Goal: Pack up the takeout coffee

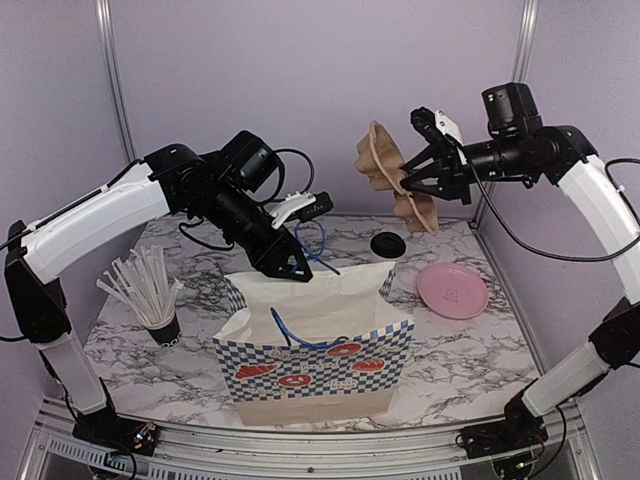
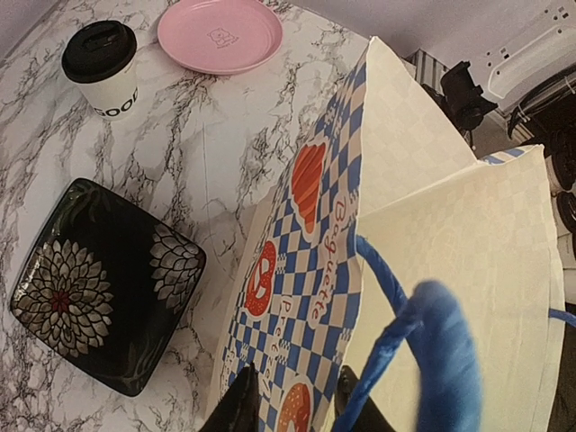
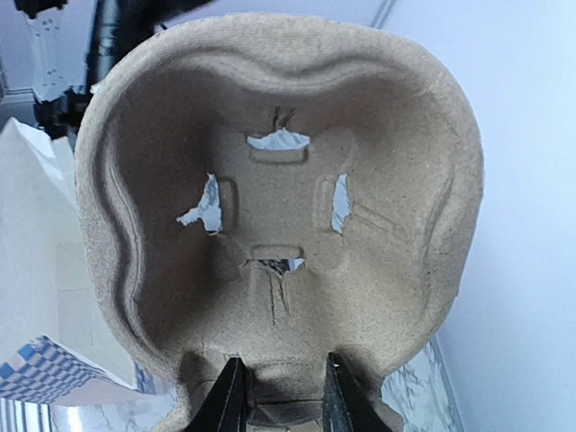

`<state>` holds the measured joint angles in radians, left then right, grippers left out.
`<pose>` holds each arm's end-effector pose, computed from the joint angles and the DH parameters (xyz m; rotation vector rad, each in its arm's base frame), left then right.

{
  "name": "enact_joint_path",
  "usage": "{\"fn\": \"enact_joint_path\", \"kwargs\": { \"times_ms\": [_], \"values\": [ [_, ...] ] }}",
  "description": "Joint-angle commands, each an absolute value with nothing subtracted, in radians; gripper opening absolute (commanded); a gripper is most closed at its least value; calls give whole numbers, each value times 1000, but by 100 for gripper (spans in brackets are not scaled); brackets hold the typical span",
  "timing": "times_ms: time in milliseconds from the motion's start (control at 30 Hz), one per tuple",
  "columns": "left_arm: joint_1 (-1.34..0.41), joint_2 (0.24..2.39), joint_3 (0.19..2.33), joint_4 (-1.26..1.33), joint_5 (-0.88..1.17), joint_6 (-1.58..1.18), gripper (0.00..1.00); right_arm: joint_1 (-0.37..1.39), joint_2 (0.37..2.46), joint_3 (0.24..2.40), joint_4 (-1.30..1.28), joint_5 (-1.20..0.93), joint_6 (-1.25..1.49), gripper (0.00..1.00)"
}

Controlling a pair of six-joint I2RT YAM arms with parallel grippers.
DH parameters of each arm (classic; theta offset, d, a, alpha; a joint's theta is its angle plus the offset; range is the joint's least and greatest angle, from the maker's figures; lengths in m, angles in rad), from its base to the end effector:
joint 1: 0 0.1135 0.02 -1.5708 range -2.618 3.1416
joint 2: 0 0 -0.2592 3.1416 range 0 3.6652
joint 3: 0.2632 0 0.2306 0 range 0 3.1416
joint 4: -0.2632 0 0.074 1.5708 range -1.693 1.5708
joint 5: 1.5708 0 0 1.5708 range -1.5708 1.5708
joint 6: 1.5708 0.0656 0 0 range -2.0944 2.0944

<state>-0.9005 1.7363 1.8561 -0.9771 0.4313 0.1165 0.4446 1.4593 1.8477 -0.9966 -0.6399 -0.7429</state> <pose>0.2046 -0.3023 0.3543 1.3993 2.0900 -0.8644 0.2345 0.1551 0.4386 -1.4455 1.5054 0.5142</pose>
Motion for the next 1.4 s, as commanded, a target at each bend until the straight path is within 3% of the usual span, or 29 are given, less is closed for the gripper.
{"fn": "enact_joint_path", "kwargs": {
  "times_ms": [0, 200, 567, 800, 1033, 1367],
  "values": [
    [-904, 1751, 1895, -991, 432, 107, 37, 546, 1453, 1900, -1050, -844, -760, 25],
    [-904, 1732, 1920, -985, 395, 84, 55, 680, 1501, 1961, -1109, -952, -768, 25],
    [-902, 1564, 1910, -921, 226, 38, 71, 882, 1586, 1966, -1106, -925, -763, 25],
    [-896, 1394, 1772, -824, -73, -30, 84, 916, 1645, 1902, -1036, -791, -706, 25],
    [-850, 1275, 1648, -740, -210, -77, 88, 921, 1683, 1846, -1061, -652, -688, 25],
    [-801, 1241, 1596, -672, -224, -93, 89, 994, 1727, 1792, -1126, -427, -692, 25]
  ]
}}
